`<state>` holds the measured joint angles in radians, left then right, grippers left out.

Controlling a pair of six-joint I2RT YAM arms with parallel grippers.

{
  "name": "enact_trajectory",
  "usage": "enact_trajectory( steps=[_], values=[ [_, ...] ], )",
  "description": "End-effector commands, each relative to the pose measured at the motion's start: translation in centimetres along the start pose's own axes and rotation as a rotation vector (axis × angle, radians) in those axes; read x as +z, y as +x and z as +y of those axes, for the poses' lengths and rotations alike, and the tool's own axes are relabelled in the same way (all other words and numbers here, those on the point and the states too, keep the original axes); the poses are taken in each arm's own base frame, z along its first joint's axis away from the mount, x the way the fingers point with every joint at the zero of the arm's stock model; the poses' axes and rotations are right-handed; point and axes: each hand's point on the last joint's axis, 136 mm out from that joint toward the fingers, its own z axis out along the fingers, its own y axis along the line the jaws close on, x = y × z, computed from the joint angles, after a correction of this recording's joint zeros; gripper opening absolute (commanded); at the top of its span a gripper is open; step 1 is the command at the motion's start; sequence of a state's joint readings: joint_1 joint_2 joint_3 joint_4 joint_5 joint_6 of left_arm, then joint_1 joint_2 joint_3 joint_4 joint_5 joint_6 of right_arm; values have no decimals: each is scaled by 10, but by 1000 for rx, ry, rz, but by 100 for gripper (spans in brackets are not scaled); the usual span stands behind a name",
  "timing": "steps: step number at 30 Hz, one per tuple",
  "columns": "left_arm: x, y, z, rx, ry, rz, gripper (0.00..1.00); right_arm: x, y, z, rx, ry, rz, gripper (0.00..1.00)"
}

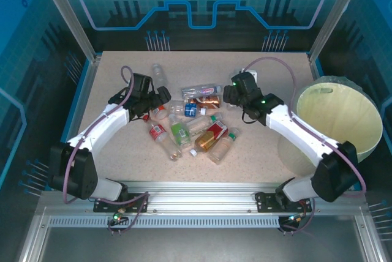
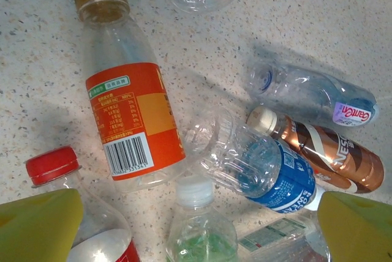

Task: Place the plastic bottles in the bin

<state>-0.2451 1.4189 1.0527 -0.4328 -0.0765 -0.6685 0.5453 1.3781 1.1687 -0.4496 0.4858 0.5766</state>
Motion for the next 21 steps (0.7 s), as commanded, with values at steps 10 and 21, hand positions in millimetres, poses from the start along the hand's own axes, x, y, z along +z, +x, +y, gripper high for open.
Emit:
enact_trajectory(
  steps=[10,21],
  values=[
    [-20,-7,-22,61,105,-28,99,-168,-87,-36,-107,-84,-330,65],
    [-22,-8,-23,63,111,-33,99,-232,-64,-185,-60,520,-367,64]
  ],
)
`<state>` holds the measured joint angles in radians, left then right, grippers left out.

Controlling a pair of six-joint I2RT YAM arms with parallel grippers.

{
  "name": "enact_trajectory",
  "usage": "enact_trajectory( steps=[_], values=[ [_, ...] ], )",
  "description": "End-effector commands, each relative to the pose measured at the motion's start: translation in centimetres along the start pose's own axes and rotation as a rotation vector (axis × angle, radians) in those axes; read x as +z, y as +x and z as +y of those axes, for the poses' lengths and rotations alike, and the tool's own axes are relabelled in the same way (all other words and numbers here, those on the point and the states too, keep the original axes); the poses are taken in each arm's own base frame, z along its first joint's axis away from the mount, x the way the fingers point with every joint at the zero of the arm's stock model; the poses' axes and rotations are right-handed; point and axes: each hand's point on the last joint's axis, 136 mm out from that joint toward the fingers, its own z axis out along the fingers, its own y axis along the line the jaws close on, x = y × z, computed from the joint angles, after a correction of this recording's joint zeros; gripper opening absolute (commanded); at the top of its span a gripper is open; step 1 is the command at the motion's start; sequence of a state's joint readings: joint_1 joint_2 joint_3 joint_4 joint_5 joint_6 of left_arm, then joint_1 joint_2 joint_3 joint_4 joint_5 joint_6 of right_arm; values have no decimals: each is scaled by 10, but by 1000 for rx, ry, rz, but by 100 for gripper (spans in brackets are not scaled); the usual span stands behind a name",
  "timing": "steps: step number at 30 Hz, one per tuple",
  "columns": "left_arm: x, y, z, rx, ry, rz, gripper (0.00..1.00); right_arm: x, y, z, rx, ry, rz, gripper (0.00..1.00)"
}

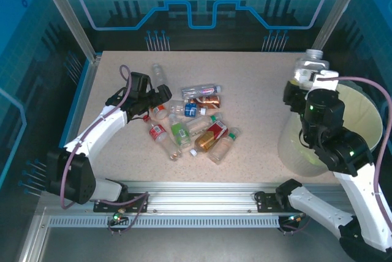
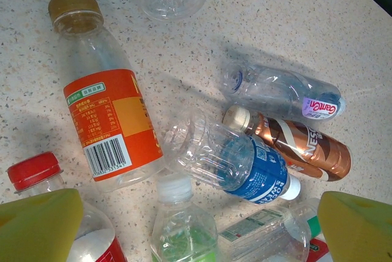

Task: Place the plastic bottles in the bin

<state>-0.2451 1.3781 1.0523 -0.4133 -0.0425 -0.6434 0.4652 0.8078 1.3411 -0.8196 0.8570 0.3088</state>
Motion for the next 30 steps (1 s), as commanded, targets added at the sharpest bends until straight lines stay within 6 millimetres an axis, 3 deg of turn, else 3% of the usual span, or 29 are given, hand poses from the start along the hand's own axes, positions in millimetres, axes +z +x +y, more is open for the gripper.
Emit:
enact_trajectory(
  steps=[1,6,12,16,24,30],
  values=[
    [-9,-4,-11,38,45,-13,99,-1,23,-49,-88,243,68,64],
    [-9,-5,-10,35,44,-16,99,5,52,-90,-24,373,128,65],
    [-5,-3,-9,27,43,-7,99,15,100,-123,52,488,264,65],
    [-5,-7,-3,24,31,-16,99,15,115,-146,32,610,293,67],
    [1,-6,1,5,28,-3,99,25,134,-164,60,733,331,71],
    [1,-6,1,6,30,-4,99,38,156,-167,87,767,394,80]
  ],
)
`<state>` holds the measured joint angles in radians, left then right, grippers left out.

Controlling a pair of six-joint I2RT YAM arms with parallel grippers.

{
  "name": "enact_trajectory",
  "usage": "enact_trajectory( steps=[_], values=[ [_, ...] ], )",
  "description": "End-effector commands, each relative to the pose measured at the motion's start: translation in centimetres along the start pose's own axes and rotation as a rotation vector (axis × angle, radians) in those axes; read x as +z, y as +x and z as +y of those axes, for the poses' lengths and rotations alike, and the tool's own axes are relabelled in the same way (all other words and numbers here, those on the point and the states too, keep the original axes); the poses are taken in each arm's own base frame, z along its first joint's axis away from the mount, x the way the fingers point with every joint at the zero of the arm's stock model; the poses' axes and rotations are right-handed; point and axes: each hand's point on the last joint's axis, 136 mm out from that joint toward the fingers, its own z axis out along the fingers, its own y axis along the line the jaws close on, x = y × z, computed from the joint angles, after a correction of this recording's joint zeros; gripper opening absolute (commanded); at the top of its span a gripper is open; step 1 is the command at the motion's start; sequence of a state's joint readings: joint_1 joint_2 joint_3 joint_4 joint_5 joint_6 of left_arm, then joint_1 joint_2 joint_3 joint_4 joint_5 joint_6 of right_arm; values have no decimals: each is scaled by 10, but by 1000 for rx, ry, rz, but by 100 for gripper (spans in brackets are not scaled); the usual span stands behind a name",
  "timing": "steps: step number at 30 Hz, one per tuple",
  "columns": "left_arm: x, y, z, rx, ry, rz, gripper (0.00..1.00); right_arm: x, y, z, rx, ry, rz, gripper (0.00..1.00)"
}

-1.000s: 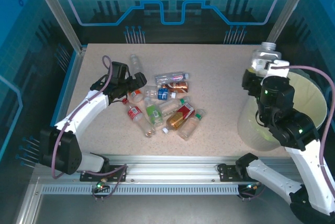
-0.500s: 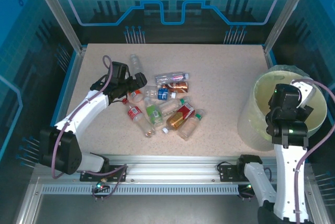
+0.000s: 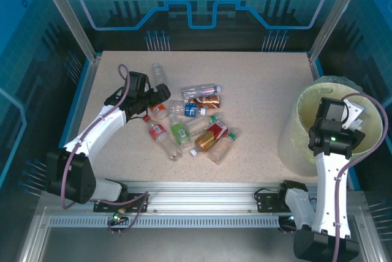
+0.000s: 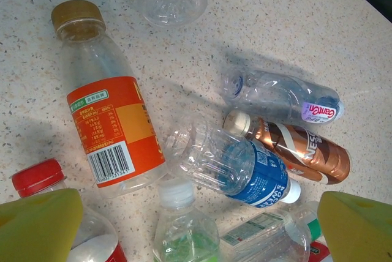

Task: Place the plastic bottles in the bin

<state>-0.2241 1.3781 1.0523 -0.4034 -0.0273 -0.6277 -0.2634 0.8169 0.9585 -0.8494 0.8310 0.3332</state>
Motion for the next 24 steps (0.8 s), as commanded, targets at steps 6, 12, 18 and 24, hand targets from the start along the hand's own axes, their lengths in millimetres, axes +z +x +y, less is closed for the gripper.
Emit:
enact_trajectory(
  steps=[6,12,18,24],
  values=[
    [2,-1,0,4,12,4,99,14,7,-3,57,73,20,86],
    [3,-1,2,2,3,4,99,13,7,-3,66,71,20,89],
    [2,-2,3,-1,0,3,99,8,6,11,51,-37,25,95],
    [2,-3,4,-4,-7,1,99,3,7,14,59,-82,32,98]
  ],
)
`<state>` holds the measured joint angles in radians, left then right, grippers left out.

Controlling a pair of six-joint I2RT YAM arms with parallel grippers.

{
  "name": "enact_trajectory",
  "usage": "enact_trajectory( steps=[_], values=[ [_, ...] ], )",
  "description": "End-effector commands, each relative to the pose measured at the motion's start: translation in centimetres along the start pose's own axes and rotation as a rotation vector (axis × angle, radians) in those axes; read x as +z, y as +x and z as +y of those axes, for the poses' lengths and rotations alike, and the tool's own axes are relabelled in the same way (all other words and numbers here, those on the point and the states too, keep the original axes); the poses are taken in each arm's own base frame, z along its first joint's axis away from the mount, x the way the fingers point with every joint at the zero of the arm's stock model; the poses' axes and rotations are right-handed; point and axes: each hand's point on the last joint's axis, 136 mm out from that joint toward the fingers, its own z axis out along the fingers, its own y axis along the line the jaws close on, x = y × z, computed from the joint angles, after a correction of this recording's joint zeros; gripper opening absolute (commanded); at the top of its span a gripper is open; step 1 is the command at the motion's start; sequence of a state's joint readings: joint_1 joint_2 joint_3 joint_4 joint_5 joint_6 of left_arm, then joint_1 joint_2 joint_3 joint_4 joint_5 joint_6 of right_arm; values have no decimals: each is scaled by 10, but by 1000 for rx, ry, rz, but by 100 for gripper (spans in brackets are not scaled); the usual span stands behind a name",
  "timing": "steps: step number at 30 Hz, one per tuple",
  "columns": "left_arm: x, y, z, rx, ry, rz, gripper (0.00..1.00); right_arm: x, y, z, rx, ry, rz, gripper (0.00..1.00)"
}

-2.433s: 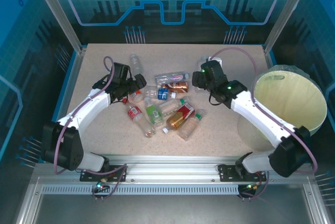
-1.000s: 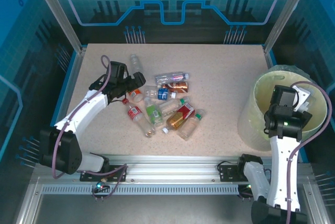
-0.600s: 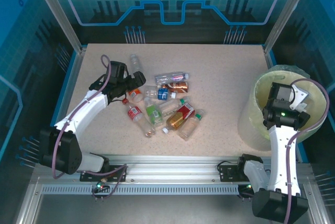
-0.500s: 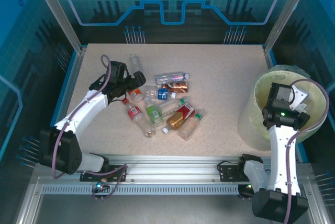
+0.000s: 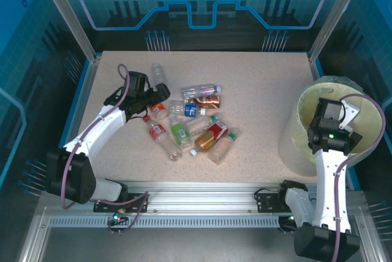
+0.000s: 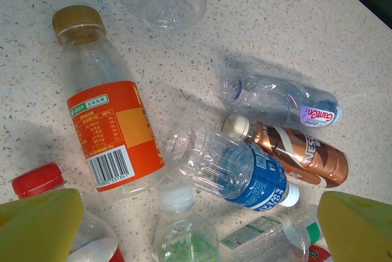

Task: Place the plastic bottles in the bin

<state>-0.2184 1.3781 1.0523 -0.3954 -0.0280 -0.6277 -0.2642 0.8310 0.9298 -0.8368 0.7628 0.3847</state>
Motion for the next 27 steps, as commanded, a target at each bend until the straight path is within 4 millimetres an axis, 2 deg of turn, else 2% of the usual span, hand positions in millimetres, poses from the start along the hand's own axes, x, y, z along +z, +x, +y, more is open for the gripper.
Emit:
enact_trajectory(
  steps=[1,8,12,14,17,22,27],
  values=[
    [2,1,4,-3,-10,10,99,-5,-4,-1,32,-30,-9,100],
    [2,0,6,-8,-20,7,99,-27,-18,-2,103,-108,-51,100],
    [1,0,6,-23,-23,7,99,-48,-29,2,152,-209,-94,100],
    [0,2,8,-31,-34,18,99,-61,-36,10,161,-307,-126,100],
    [-6,-1,11,-57,-57,18,99,-87,-48,34,145,-514,-189,100],
    [-6,6,19,-195,-68,56,99,-126,-62,61,163,-783,-250,100],
    [-1,8,47,-335,-144,29,99,-183,-72,90,96,-1112,-315,100]
  ],
)
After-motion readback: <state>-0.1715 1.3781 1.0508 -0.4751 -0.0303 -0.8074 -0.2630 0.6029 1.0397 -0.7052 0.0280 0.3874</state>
